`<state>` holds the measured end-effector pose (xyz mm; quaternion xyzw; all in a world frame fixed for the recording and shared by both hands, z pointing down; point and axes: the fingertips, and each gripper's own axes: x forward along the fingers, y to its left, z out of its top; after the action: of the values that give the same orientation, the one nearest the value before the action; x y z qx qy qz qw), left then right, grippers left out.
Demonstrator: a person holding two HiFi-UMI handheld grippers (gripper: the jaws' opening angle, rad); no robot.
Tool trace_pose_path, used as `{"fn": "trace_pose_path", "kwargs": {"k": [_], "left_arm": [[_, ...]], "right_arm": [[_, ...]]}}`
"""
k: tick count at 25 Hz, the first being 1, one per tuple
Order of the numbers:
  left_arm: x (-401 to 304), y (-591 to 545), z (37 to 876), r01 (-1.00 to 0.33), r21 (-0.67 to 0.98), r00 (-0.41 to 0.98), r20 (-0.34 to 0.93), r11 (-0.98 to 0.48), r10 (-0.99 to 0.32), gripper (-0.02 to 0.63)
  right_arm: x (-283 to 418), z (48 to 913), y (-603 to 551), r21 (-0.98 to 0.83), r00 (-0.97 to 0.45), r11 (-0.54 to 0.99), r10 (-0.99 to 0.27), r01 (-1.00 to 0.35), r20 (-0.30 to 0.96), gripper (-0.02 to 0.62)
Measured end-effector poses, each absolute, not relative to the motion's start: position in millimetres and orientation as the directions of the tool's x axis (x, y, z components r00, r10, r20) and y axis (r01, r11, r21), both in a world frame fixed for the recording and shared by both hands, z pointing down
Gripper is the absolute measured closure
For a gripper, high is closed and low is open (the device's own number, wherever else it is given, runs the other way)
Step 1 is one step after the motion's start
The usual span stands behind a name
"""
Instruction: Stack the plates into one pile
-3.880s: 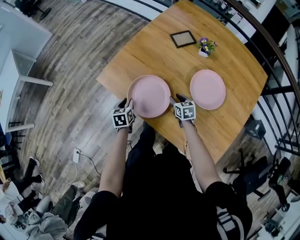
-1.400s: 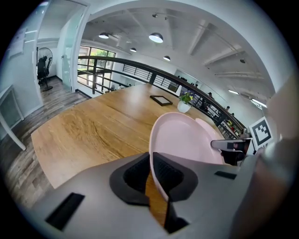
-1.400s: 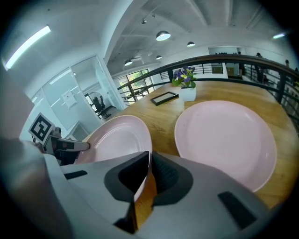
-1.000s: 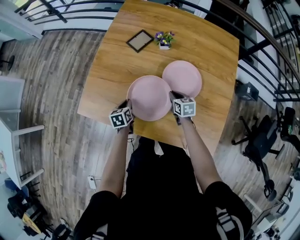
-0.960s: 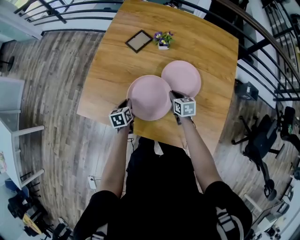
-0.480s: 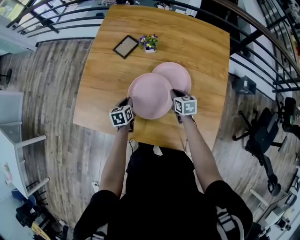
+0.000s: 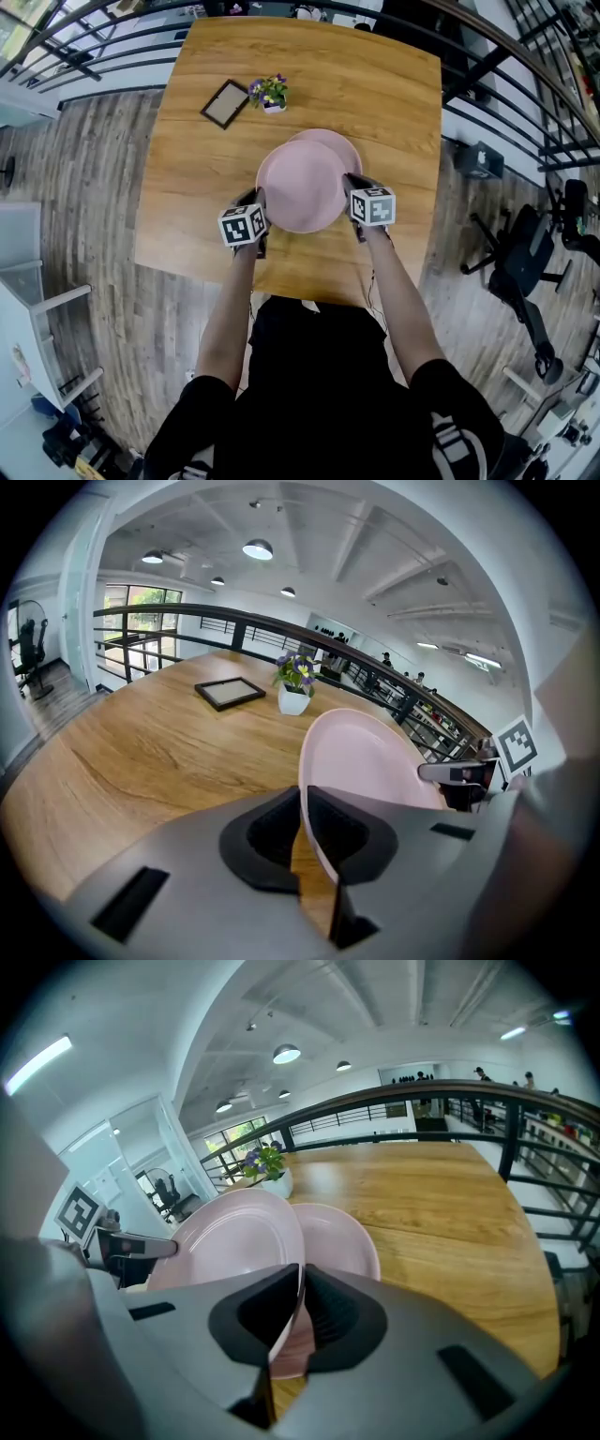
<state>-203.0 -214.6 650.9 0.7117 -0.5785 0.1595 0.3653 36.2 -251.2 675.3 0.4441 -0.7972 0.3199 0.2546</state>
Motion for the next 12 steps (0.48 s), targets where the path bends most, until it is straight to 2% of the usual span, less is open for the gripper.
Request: {"fn": "trace_pose_path", "kwargs": {"k": [12], "left_arm": [[-174.5, -255.7, 658.2, -0.937, 0.332, 0.311, 0.658, -0.107, -0.686, 0.565]], "right_arm": [[66.1, 684.5, -276.7, -0.286, -0.448, 0.358, -0.552, -0.889, 0.703, 0.56]]}}
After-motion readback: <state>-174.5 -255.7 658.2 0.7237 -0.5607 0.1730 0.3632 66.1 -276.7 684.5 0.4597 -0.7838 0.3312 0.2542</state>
